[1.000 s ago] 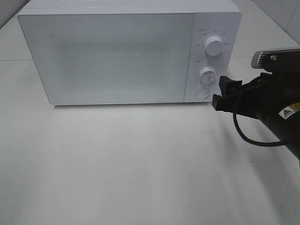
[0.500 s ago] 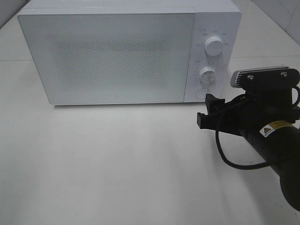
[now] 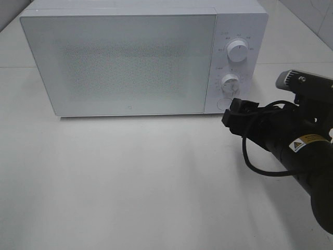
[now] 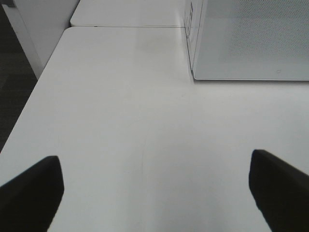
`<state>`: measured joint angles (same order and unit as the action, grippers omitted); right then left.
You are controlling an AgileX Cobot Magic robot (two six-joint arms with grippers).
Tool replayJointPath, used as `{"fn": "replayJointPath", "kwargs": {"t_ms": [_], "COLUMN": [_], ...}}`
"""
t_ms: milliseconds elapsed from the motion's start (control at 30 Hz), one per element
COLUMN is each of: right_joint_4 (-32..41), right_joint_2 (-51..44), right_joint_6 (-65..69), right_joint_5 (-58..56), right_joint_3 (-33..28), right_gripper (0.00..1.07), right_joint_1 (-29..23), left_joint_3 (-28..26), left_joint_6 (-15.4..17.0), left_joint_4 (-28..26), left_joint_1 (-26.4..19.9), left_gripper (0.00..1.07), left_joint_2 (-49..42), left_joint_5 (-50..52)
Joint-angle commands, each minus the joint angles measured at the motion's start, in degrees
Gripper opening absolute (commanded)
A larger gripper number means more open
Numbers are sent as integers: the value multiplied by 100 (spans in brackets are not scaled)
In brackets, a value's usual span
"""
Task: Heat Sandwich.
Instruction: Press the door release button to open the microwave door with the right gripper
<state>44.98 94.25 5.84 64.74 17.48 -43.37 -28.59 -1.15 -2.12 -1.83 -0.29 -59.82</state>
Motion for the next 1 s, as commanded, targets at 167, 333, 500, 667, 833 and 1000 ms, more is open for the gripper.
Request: {"fn": "replayJointPath", "kwargs": {"t_ms": [167,333,500,667,833,1000], "right_joint_4": [-29,-34,-34,-34,-34,-34], "right_joint_2": [-17,-17,-17,-17,-17,-17], "right_joint_6": [2659,4383,5678,6480,6698,6641], "right_joint_5": [-6,-166,-390,-435,-424,-424], "right_joint_3": [-6,-6,-6,-6,-6,-6], "right_gripper": [76,76,75,64,34,0], "right_joint_1": [-23,-23,-23,-23,-23,-23], "left_joint_3": [23,23,23,23,23,23], "left_joint_6": [0,0,0,0,0,0], "left_joint_4": [0,0,0,0,0,0], "left_joint_1": [-29,-29,-29,-29,-29,-29], "left_gripper": [98,98,98,98,98,98], "left_joint_2": [-149,-149,-149,-149,-149,-149], "left_joint_5": [52,52,52,52,52,52]}}
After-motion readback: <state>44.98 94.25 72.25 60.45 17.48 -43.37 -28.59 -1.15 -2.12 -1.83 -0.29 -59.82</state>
